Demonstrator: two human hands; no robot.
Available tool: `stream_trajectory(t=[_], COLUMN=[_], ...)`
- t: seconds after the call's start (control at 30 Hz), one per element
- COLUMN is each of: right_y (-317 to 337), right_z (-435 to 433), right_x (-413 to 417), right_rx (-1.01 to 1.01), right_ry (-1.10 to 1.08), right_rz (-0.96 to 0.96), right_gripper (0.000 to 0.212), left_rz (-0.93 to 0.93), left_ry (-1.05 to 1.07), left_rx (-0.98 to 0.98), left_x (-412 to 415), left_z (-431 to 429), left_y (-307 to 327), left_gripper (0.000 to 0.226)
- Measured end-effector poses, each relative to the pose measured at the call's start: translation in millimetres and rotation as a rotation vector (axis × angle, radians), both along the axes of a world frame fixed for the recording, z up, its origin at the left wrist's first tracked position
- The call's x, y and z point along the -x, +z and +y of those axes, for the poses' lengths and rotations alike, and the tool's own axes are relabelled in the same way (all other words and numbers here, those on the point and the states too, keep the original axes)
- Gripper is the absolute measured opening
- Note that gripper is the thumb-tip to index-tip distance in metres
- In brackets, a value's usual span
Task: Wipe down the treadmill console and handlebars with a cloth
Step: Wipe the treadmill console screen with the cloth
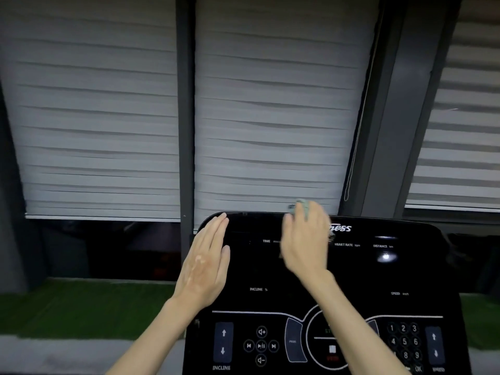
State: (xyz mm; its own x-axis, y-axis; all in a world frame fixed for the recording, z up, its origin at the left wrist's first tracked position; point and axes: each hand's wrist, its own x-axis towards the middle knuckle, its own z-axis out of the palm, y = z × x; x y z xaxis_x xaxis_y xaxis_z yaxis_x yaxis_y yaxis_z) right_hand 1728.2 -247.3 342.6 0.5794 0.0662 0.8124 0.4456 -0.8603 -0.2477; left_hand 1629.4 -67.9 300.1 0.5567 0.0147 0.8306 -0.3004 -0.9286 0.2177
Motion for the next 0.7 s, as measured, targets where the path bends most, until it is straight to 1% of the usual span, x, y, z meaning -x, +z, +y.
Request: stream_trajectory(t=[0.13,0.23,0.33,0.4,0.47,0.57,0.63,0.7], right_y=[-1.7,-0.5,2.3,6.6,9.8,1.6,-14.7,-34.3], right_z=[74.8,106.0,93.0,77.5,73.4,84.3,84.3,73.6], right_x=[30.1,48.3,42.3,28.3,20.3,29.6,37.9,48.5], right_rx=[0.149,0.268,0.419,0.5,0.492,0.448,0.53,0.654], right_ry=[0.17,0.321,0.415,0.436,0.403,0.374,0.452,0.558], right_rz=[-0.036,-0.07,-0.099,-0.115,-0.105,-0.12,-0.154,-0.188], right_gripper=[0.05,0.048,0.05,0.049,0.05,0.051,0.052,0.054], left_rz=[-0.033,-0.045,-0.047,-0.043,-0.034,-0.022,-0.02,-0.018], left_ry=[-0.006,0.006,0.014,0.026,0.04,0.046,0.04,0.04], left_rx=[0.055,0.097,0.095,0.084,0.085,0.073,0.056,0.046], left_x=[5.3,11.9,19.5,23.9,26.4,25.6,23.6,22.0], left_z=[12.1,22.2,33.2,39.5,43.5,45.3,44.7,44.5], left_y=[6.9,9.9,7.6,5.9,5.5,8.0,11.0,13.0], left_gripper=[0.05,0.05,0.049,0.049,0.049,0.05,0.049,0.049])
